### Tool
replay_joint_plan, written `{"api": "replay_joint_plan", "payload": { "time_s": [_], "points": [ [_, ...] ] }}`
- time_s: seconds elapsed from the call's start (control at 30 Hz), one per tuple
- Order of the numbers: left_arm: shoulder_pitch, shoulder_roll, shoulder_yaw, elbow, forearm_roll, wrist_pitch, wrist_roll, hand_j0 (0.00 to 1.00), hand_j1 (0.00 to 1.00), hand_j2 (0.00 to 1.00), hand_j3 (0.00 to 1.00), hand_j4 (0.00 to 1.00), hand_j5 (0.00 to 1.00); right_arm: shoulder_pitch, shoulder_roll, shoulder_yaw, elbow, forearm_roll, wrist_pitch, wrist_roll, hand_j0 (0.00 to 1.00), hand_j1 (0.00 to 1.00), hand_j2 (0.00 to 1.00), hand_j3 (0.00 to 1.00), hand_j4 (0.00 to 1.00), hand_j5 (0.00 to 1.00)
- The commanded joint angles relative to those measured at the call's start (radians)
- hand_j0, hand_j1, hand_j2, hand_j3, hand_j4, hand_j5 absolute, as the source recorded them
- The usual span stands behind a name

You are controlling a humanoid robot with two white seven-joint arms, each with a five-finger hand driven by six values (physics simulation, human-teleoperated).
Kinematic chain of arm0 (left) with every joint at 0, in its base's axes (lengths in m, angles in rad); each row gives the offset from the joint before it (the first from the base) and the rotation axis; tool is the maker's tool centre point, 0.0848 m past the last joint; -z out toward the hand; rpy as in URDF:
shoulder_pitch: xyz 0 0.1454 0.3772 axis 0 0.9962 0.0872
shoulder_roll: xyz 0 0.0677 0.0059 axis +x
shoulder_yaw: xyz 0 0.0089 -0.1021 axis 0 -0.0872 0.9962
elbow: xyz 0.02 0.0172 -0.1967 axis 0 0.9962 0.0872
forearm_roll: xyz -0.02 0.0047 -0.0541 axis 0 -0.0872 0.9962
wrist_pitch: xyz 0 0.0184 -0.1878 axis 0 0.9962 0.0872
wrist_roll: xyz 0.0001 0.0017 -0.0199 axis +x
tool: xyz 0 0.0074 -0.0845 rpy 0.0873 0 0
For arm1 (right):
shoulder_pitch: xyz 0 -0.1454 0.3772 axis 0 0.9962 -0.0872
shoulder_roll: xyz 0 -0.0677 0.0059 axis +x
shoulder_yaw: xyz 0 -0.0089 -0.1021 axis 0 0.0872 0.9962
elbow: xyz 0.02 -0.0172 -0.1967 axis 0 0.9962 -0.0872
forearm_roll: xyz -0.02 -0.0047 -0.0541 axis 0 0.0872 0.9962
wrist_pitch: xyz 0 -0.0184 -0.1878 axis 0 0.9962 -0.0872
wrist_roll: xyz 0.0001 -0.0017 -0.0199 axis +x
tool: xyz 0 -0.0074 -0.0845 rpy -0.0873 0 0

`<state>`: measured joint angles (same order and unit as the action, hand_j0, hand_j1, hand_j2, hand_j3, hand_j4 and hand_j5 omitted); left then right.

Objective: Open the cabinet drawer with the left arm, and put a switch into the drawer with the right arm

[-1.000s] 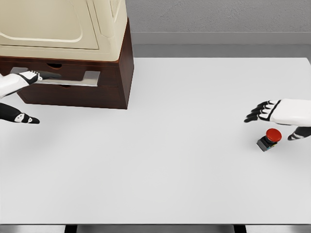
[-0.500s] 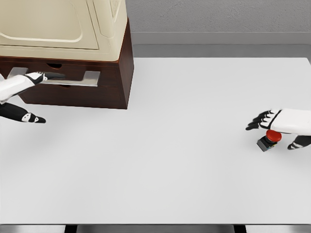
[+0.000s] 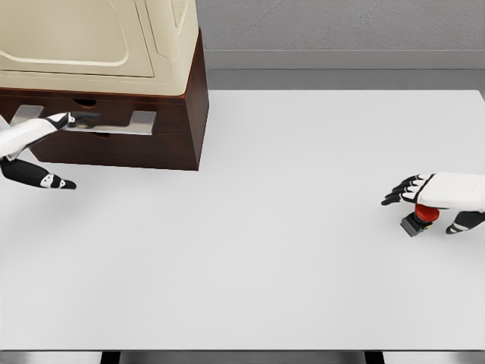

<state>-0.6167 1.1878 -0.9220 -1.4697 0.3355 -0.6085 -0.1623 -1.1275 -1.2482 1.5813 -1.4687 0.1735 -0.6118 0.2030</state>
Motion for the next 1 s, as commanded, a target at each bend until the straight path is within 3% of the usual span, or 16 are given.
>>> {"api": "replay_joint_plan", "payload": {
  "time_s": [0.0, 0.7, 0.97],
  "points": [
    [0.0, -0.004, -0.012, 0.016, -0.036, -0.002, 0.007, 1.0, 1.0, 1.0, 1.0, 1.0, 1.0, 0.0, 0.007, -0.001, 0.002, -0.005, 0.001, 0.003, 1.0, 1.0, 1.0, 1.0, 1.0, 1.0],
    [-0.018, 0.036, 0.0, -0.014, -0.096, -0.002, 0.01, 1.0, 1.0, 1.0, 1.0, 1.0, 1.0, 0.005, 0.021, 0.002, -0.005, -0.005, 0.001, 0.03, 1.0, 1.0, 1.0, 1.0, 1.0, 1.0],
    [-0.055, 0.039, 0.002, -0.014, -0.107, -0.002, 0.012, 1.0, 1.0, 1.0, 1.0, 1.0, 1.0, 0.005, 0.019, 0.0, -0.002, 0.011, 0.001, 0.032, 0.72, 0.72, 0.72, 0.72, 0.72, 0.72]
  ]
}}
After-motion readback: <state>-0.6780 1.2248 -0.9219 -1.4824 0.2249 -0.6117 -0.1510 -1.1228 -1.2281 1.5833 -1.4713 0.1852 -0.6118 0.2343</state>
